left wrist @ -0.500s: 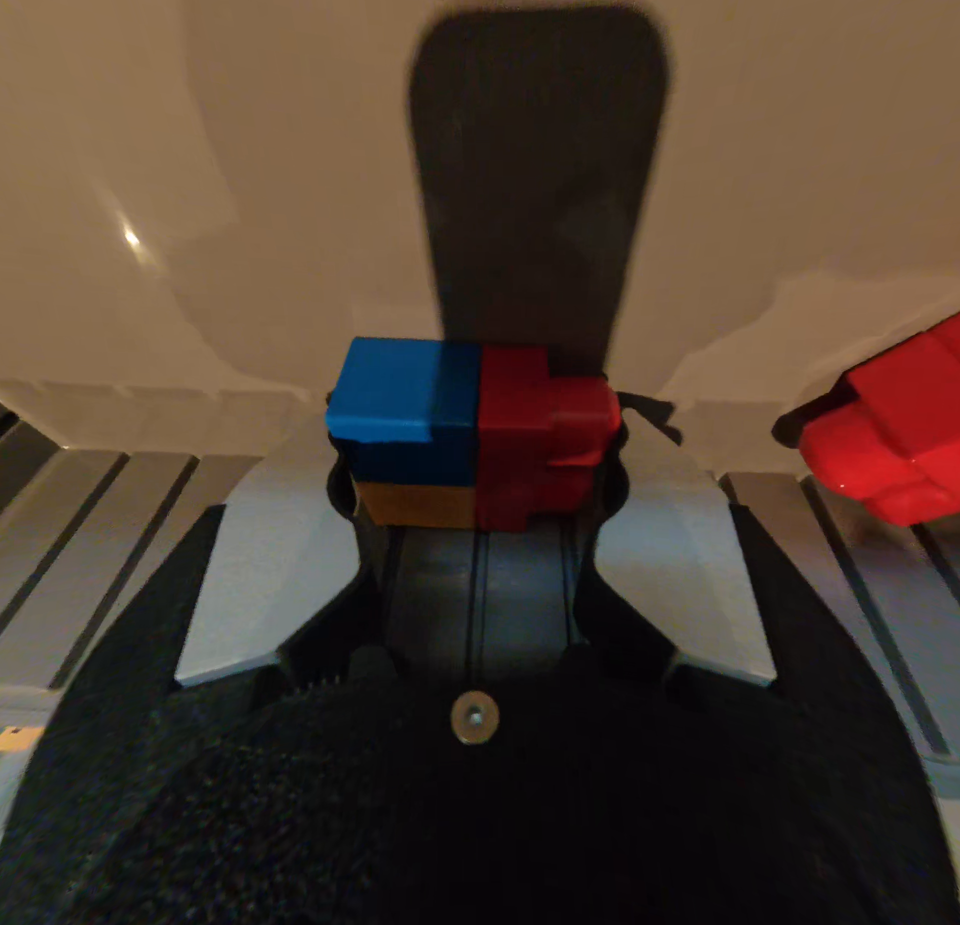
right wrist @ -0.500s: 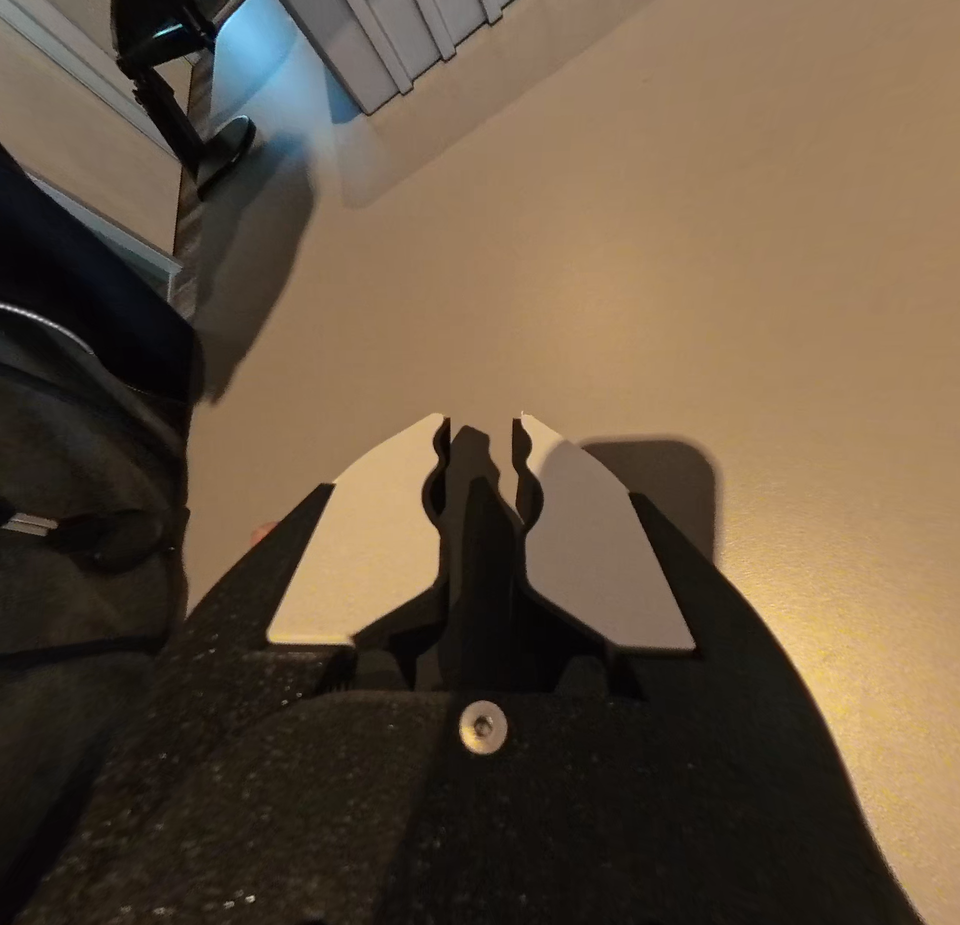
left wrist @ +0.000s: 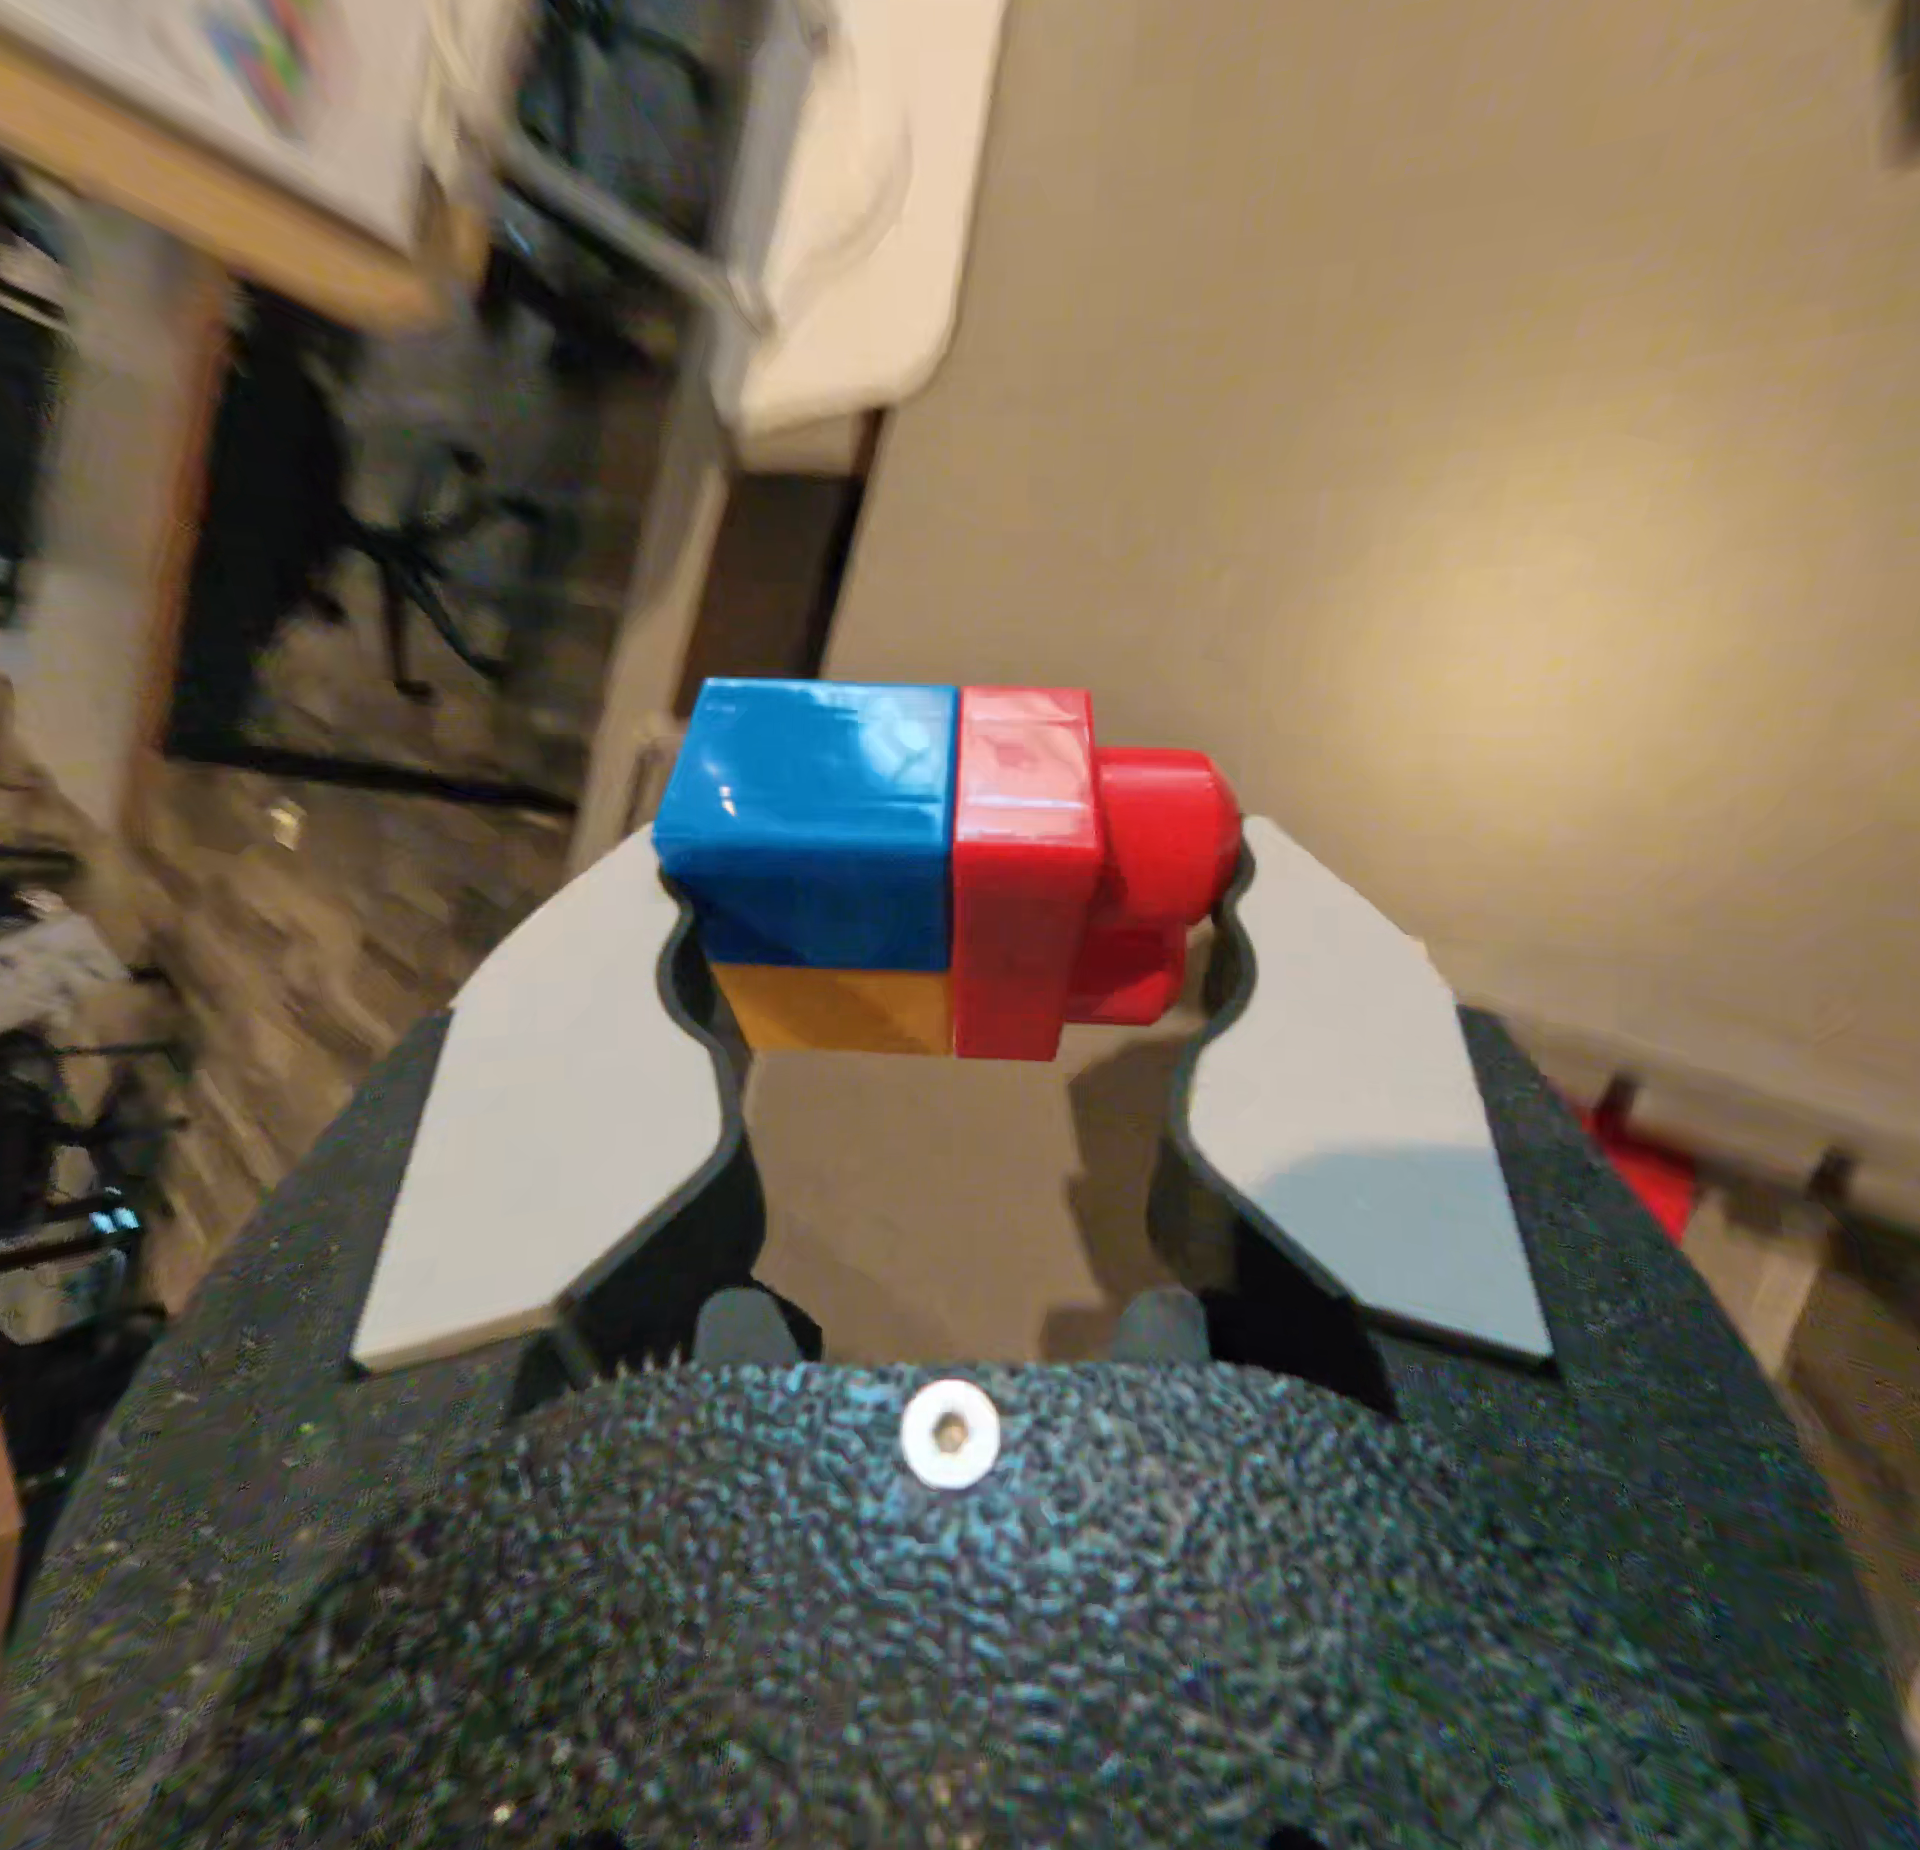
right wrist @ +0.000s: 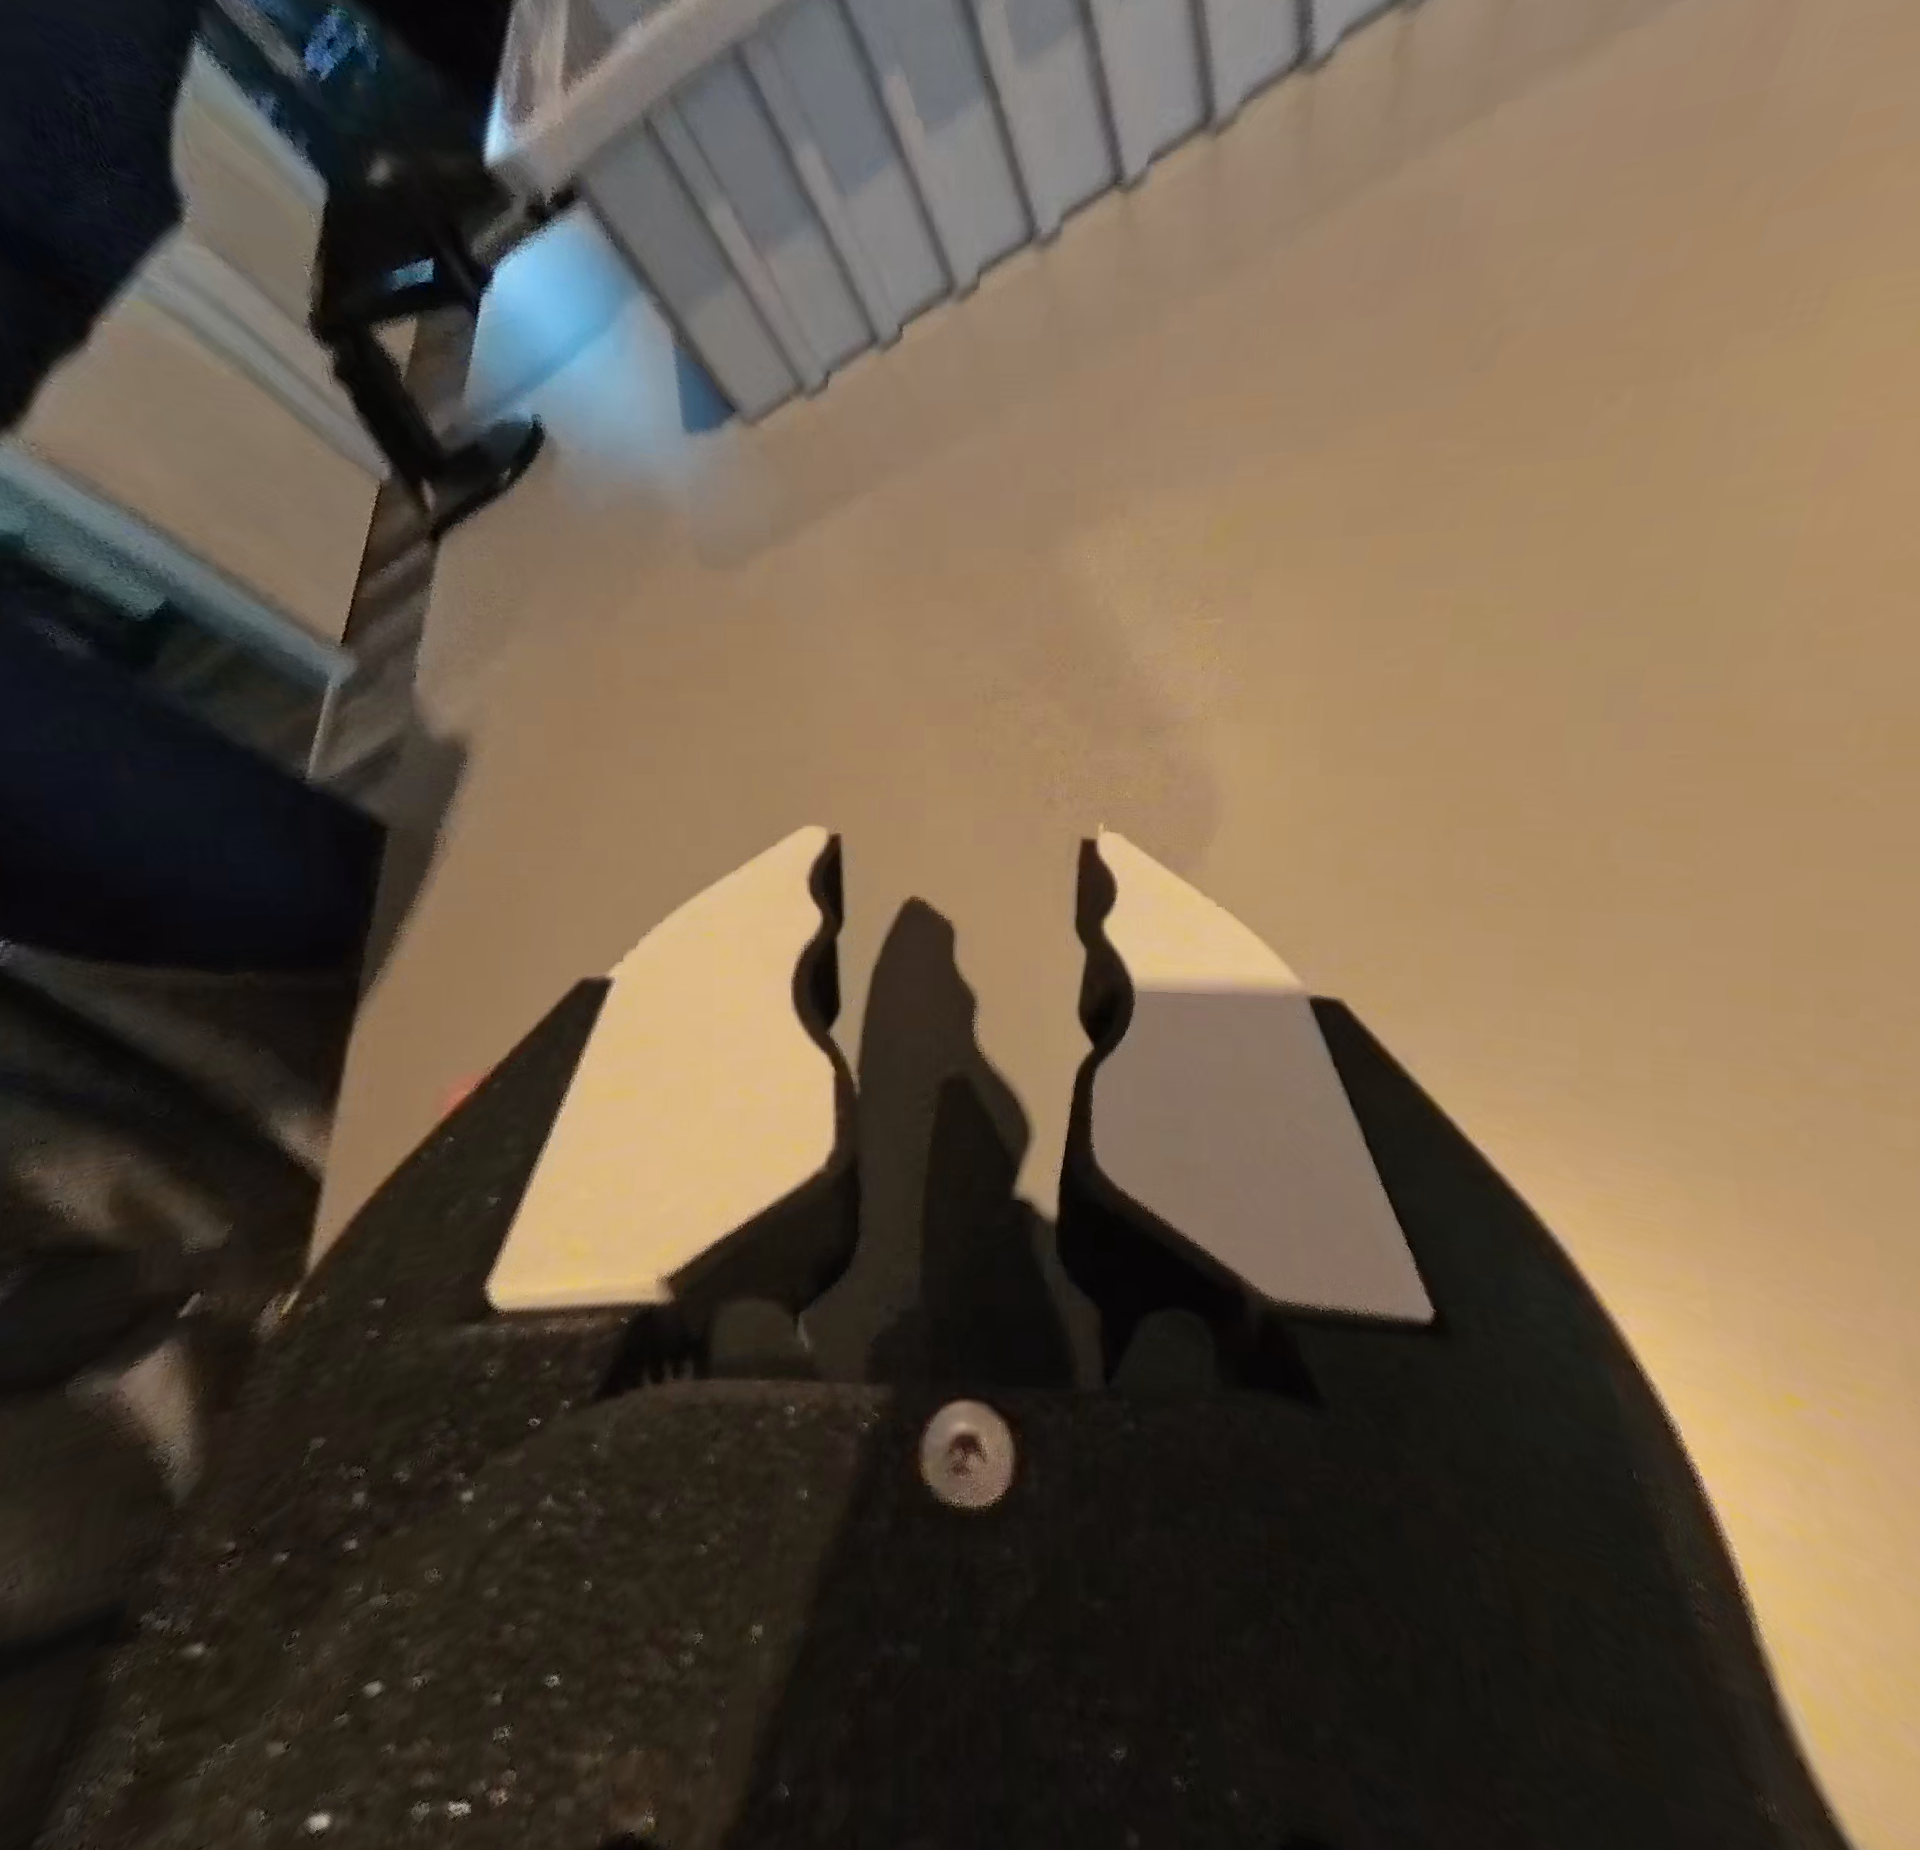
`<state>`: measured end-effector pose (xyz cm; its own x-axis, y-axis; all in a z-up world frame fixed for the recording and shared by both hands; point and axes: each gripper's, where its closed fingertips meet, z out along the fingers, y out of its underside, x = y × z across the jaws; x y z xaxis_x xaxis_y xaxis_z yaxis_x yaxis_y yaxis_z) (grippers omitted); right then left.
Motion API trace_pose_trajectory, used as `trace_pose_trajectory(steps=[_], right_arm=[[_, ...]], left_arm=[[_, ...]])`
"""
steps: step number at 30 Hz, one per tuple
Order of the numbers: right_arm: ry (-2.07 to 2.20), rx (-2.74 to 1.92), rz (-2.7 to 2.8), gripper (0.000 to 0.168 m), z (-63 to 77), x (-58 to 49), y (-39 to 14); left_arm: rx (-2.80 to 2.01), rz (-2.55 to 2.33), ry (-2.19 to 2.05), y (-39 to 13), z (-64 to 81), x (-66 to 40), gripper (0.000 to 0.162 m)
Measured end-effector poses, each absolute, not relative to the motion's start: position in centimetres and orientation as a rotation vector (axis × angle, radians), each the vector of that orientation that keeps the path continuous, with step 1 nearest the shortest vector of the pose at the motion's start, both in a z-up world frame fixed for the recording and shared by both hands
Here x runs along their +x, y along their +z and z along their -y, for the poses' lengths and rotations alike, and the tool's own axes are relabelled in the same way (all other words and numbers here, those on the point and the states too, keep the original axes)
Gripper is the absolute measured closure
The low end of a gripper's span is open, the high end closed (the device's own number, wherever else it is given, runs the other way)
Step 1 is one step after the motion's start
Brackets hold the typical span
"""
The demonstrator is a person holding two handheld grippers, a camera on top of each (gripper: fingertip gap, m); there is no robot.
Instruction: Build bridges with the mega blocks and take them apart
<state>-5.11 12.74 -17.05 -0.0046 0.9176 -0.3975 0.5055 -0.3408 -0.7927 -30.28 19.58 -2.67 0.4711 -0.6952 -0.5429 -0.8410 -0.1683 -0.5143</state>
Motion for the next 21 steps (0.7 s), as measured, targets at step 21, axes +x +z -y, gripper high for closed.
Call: trace_pose_trajectory(steps=[21], right_arm=[[1.006, -1.545, 0.988, 0.103, -20.1, 0.3, -9.1]], left_arm=[[-1.241, -1.035, 0.490, -10.6, -22.3, -0.9, 0.069]])
